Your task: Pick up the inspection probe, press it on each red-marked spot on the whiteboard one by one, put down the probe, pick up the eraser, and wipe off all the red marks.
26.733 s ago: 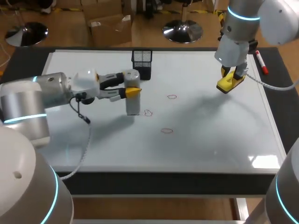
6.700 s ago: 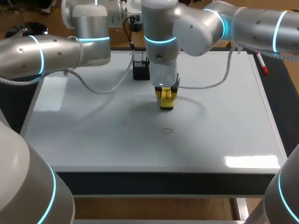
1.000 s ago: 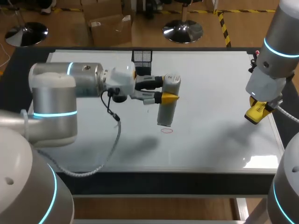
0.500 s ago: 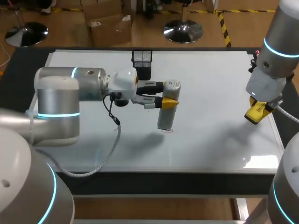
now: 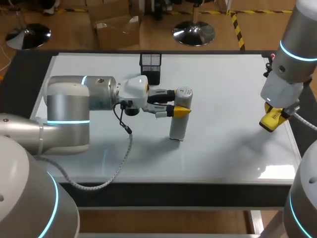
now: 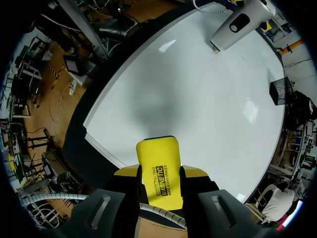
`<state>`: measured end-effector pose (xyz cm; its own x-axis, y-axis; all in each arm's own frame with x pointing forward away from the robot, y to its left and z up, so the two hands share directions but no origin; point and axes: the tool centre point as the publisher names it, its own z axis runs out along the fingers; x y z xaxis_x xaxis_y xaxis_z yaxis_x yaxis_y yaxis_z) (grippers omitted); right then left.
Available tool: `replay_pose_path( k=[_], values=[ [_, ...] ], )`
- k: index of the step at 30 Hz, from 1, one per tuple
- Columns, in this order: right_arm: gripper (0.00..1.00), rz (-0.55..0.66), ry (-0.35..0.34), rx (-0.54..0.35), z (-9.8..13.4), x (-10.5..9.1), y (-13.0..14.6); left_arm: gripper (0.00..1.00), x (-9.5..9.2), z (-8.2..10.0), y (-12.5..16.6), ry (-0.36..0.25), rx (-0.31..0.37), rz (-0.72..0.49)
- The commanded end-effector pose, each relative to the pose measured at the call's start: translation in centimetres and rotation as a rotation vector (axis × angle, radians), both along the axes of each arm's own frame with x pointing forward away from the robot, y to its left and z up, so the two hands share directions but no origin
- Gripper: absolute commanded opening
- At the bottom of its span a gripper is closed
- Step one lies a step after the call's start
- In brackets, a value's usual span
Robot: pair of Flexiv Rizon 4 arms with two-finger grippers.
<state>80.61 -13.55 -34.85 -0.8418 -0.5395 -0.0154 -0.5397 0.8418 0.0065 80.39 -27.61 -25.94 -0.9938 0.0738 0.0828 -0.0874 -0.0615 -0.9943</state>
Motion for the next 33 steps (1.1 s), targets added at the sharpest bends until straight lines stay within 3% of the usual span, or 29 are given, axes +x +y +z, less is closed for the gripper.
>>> replay_pose_path(
  k=[1,20,33],
  values=[
    [0.00,0.002,0.001,-0.003,0.0,0.1,0.0,0.00,0.1,-0.3,0.0,0.001,-0.008,0.003],
    [0.00,0.002,0.001,-0.003,0.0,0.1,0.0,0.00,0.6,-2.0,0.7,-0.005,-0.023,-0.008],
    [0.00,0.002,0.001,-0.003,0.0,0.1,0.0,0.00,0.6,-2.2,0.9,-0.010,-0.024,-0.017]
  ],
)
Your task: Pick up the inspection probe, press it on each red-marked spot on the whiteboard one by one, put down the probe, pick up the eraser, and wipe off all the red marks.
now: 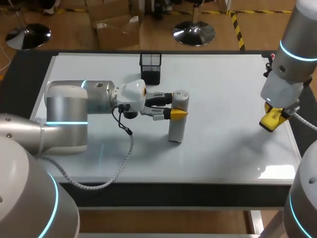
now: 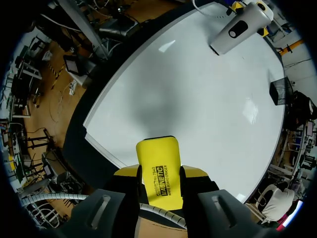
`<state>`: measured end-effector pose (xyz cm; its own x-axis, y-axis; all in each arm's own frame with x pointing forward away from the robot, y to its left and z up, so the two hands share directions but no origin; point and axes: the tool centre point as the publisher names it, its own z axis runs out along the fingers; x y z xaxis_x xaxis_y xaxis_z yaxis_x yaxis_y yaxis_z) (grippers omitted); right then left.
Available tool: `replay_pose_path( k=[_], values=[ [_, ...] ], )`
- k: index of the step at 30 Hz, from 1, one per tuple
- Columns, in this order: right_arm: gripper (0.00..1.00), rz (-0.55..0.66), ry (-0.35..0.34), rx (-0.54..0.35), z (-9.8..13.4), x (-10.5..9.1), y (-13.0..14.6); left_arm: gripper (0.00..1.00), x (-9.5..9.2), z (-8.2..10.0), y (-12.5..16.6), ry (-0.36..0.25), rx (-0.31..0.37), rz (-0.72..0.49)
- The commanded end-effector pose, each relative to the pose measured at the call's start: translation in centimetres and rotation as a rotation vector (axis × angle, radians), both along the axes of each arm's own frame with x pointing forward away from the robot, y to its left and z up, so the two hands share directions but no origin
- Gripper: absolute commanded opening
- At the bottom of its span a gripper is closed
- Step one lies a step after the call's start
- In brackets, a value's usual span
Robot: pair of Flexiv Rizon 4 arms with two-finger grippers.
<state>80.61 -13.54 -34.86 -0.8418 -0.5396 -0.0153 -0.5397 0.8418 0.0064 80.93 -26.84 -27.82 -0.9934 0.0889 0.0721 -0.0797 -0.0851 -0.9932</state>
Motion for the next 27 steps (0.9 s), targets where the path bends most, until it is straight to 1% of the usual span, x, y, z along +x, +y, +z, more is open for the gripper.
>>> replay_pose_path(
  k=[1,15,22,27],
  values=[
    [0.00,0.001,0.001,-0.003,0.0,0.1,0.0,0.00,0.0,-0.3,0.1,-0.001,0.002,-0.003],
    [0.00,0.001,0.001,-0.003,0.0,0.1,0.0,0.00,-0.2,-0.1,0.3,-0.011,0.000,-0.013],
    [0.00,0.001,0.001,-0.003,0.0,0.1,0.0,0.00,-0.1,0.6,0.8,-0.029,-0.014,-0.031],
    [0.00,0.001,0.001,-0.003,0.0,0.1,0.0,0.00,0.3,1.3,1.5,-0.043,-0.025,-0.041]
  ],
)
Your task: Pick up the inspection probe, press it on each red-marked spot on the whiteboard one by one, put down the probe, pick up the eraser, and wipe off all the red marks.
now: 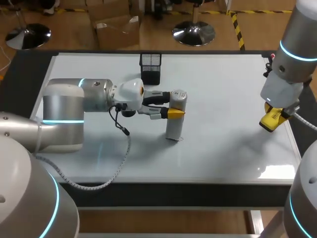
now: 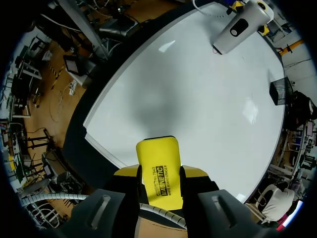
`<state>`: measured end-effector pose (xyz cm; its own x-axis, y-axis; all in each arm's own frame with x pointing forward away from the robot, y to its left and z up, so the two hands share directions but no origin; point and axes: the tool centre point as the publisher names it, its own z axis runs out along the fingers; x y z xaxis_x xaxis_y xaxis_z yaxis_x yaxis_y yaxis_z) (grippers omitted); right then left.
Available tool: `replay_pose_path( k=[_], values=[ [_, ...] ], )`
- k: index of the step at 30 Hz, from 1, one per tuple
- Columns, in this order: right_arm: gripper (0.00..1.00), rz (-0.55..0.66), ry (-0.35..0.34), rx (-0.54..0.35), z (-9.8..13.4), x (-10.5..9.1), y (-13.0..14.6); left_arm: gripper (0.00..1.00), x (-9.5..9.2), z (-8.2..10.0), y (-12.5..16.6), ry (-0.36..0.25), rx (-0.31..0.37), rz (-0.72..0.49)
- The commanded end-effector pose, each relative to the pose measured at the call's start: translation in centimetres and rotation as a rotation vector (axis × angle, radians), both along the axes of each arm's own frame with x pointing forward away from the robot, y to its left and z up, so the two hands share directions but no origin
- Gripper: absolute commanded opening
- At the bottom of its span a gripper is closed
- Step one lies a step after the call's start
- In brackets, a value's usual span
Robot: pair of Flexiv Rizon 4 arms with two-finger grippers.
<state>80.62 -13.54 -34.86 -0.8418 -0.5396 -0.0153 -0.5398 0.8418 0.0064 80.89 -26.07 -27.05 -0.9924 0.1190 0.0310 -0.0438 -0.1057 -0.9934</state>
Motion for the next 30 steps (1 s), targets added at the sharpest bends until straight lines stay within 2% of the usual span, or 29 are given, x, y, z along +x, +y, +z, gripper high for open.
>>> replay_pose_path(
  k=[1,7,18,23,30],
  values=[
    [0.00,0.001,0.001,-0.003,0.0,0.0,0.0,0.00,0.5,0.6,0.8,-0.007,-0.009,-0.020],
    [0.00,0.001,0.001,-0.003,0.0,0.0,0.0,0.00,1.8,1.6,1.7,-0.017,-0.021,-0.078],
    [0.00,0.001,0.001,-0.003,0.0,0.0,0.0,0.00,4.8,3.2,3.2,-0.041,0.018,-0.247],
    [0.00,0.001,0.001,-0.003,0.0,0.0,0.0,0.00,6.6,3.6,4.7,-0.032,-0.003,-0.290],
    [0.00,0.001,0.001,-0.003,0.0,0.0,0.0,0.00,8.8,3.4,7.3,-0.019,0.018,-0.333]
  ],
)
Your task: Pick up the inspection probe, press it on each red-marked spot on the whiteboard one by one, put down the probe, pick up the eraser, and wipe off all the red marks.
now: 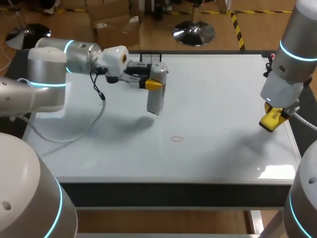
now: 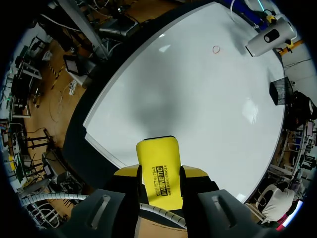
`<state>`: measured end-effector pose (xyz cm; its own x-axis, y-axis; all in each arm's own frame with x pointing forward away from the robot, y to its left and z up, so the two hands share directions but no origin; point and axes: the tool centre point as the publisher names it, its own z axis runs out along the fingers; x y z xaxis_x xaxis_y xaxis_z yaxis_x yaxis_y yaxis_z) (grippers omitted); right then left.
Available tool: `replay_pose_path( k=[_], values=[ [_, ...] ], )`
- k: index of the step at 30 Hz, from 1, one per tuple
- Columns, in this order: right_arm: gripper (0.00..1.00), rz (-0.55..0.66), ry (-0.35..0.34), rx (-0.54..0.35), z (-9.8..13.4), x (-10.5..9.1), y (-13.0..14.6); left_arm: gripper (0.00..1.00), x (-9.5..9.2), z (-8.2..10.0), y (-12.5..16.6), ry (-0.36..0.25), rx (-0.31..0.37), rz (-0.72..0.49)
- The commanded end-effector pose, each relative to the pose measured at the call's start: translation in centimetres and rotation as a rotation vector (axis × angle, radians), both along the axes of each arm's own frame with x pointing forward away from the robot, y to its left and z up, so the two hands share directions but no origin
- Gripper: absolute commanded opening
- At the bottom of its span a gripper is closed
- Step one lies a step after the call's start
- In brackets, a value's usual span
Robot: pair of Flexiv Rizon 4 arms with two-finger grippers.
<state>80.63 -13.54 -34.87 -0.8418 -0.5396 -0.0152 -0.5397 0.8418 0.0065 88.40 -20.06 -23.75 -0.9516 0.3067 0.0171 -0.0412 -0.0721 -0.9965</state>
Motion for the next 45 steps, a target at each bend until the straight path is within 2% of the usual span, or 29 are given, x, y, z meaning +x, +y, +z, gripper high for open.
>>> replay_pose_path(
  k=[1,6,10,11,19,33,45],
  values=[
    [0.00,0.001,0.000,-0.003,0.0,0.0,0.0,0.00,1.6,0.0,1.7,0.005,-0.008,-0.142],
    [0.00,0.001,0.000,-0.003,0.0,0.0,0.0,0.00,3.3,-0.2,3.5,0.008,-0.019,-0.166],
    [0.00,0.001,0.000,-0.003,0.0,0.0,0.0,0.00,4.3,-0.1,4.8,0.003,-0.058,-0.227],
    [0.00,0.001,0.000,-0.003,0.0,0.0,0.0,0.00,4.5,-0.1,5.1,-0.005,-0.050,-0.240],
    [0.00,0.001,0.000,-0.003,0.0,0.0,0.0,0.00,7.0,-0.4,7.9,-0.002,-0.088,-0.247],
    [0.00,0.001,0.000,-0.003,0.0,0.0,0.0,0.00,9.8,-1.0,10.4,-0.013,-0.065,-0.356],
    [0.00,0.001,0.000,-0.003,0.0,0.0,0.0,0.00,11.2,-1.7,12.3,0.000,-0.062,-0.352]
  ],
)
